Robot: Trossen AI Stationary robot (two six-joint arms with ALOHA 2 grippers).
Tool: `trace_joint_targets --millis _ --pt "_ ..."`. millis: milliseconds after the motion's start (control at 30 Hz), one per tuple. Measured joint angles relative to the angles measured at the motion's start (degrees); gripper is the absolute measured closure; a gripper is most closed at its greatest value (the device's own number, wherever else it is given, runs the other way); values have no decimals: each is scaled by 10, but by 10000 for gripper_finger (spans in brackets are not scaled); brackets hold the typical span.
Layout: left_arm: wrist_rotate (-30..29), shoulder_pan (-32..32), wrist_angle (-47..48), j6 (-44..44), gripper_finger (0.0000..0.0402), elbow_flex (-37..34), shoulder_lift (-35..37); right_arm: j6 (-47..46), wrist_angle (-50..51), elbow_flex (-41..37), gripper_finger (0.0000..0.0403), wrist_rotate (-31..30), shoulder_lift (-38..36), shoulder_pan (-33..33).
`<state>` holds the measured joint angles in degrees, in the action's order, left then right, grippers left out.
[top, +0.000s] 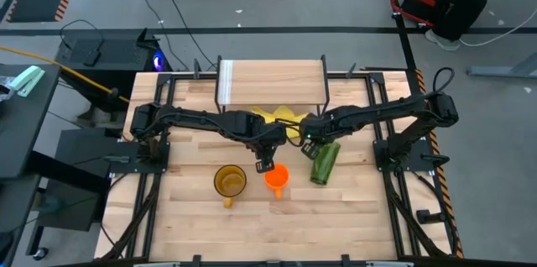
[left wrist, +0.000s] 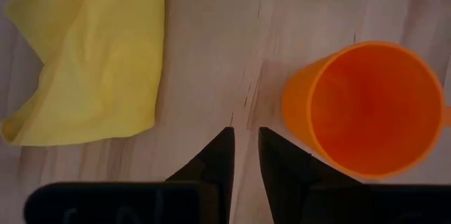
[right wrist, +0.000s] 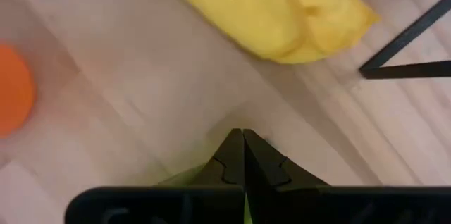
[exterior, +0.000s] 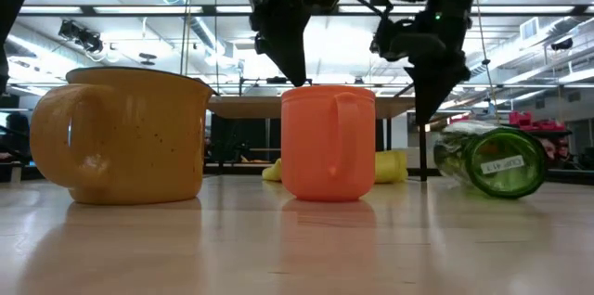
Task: Stack small to large cups/mugs on shelf
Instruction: Put the green cup on the shelf
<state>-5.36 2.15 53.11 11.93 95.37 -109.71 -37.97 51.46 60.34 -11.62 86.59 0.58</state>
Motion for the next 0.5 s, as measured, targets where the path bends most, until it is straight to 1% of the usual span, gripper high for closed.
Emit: trace_joint_targets --millis 133,200,300,367,433,500 --pt "0 0 -1 1 327 0 0 -6 2 0 401 -3 -7 -28" --pt "0 0 -2 1 325 0 0 -27 27 0 401 -28 -16 -42" --pt "0 0 -2 1 324 0 0 -79 128 1 401 -82 -39 -53" --pt "0 0 -3 7 326 0 0 -131 201 1 401 -104 -58 -55" --pt "0 -1 -5 7 329 0 0 -169 242 1 401 -113 -78 -55" --pt "0 0 -9 7 331 0 0 -181 247 1 401 -106 -98 -51"
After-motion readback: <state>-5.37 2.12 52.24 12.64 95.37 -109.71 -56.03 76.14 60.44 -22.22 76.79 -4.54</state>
